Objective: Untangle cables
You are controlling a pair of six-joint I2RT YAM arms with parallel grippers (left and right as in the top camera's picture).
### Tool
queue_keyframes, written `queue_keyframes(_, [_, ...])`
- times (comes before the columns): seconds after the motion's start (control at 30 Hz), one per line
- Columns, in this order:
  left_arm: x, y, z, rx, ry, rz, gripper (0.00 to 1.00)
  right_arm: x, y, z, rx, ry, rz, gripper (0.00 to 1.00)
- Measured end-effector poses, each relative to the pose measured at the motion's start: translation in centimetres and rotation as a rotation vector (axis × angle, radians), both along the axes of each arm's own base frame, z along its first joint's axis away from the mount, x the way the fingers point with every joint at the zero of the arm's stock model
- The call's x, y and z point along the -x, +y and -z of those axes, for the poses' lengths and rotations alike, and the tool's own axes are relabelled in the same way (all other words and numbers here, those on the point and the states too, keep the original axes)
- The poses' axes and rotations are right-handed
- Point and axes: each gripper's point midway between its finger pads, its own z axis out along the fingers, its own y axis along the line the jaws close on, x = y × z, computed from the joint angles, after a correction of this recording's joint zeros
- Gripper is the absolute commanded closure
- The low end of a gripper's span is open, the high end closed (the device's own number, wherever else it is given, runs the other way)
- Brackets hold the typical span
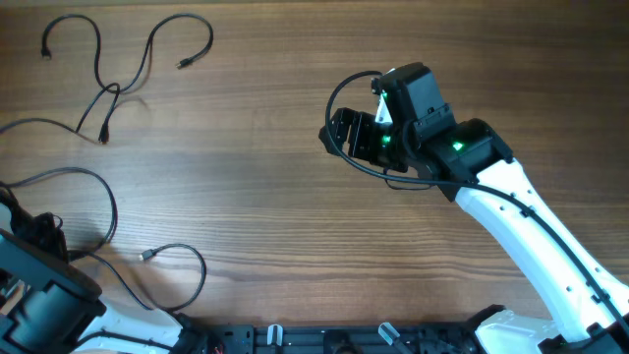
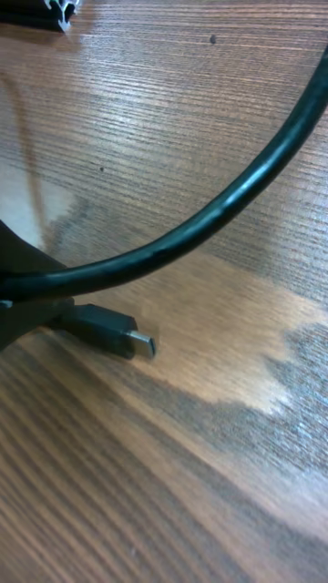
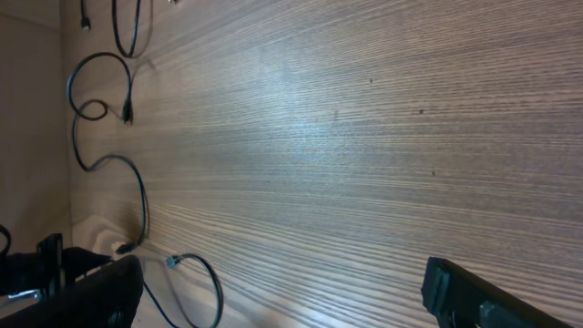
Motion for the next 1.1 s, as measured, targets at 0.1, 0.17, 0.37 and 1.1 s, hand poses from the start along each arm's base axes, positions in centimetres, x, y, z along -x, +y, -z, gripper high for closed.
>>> queue_keyframes(0.1, [0.6, -0.8, 0.5, 0.028, 0.023, 0.000, 0.96, -0.2, 0.1, -0.2, -0.005, -0.010, 0.000, 0.00])
queue_keyframes(0.17, [1.1, -1.5, 1.1, 0.048, 0.038, 0.000, 0.96, -0.3, 0.2, -0.3, -0.009, -0.016, 0.000, 0.00])
queue_keyframes(0.37, [2.2, -2.8, 3.7, 0.067, 0.053, 0.001, 0.96, -0.3, 0.2, -0.3, -0.009, -0.016, 0.000, 0.00])
queue_keyframes(1.1, [-8.5, 3.2, 3.1, -0.223, -0.301, 0.280, 0.96, 0.0, -0.1, 0.1, 0.005, 0.003, 0.002, 0.00])
